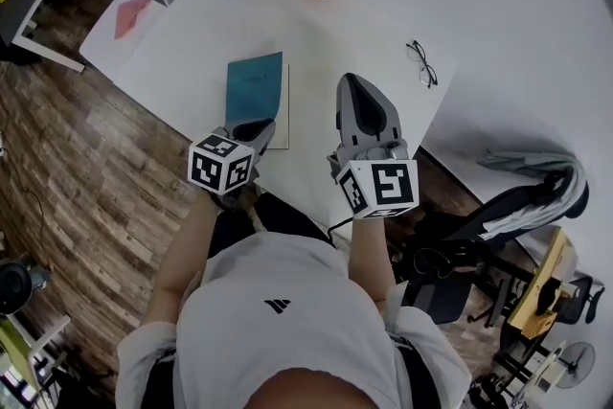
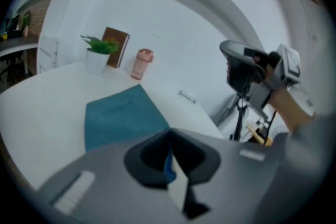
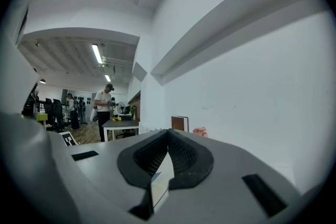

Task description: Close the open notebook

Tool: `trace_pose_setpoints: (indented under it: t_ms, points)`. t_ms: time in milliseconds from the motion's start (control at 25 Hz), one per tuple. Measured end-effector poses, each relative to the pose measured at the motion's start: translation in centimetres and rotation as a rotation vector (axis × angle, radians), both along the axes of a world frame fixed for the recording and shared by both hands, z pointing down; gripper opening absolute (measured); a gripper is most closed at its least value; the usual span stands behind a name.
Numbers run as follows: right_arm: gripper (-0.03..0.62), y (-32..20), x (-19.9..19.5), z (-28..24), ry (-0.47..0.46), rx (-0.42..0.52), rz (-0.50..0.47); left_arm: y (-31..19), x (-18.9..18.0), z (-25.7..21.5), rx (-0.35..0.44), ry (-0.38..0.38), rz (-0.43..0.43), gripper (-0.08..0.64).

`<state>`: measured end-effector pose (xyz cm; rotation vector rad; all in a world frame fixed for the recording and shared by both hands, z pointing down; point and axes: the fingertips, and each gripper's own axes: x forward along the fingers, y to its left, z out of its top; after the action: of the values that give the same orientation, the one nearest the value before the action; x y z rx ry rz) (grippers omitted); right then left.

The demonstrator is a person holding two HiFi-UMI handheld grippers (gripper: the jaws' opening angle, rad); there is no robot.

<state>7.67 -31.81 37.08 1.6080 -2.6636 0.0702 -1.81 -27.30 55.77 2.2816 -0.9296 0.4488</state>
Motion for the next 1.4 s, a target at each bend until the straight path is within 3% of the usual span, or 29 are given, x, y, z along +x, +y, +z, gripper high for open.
trace_pose_setpoints:
  t_ms: [920, 1400]
  points:
    - [-0.002, 0.4, 3.1, 1.1, 0.004, -0.025, 0.057, 0.0, 3.9, 5.8, -0.055, -0.257, 0.139, 0.055]
    - [-0.002, -0.1, 3.1, 1.3, -0.002, -0.026, 0.047, 1.0, 5.0, 6.5, -0.074, -0.277, 0.214, 0.15]
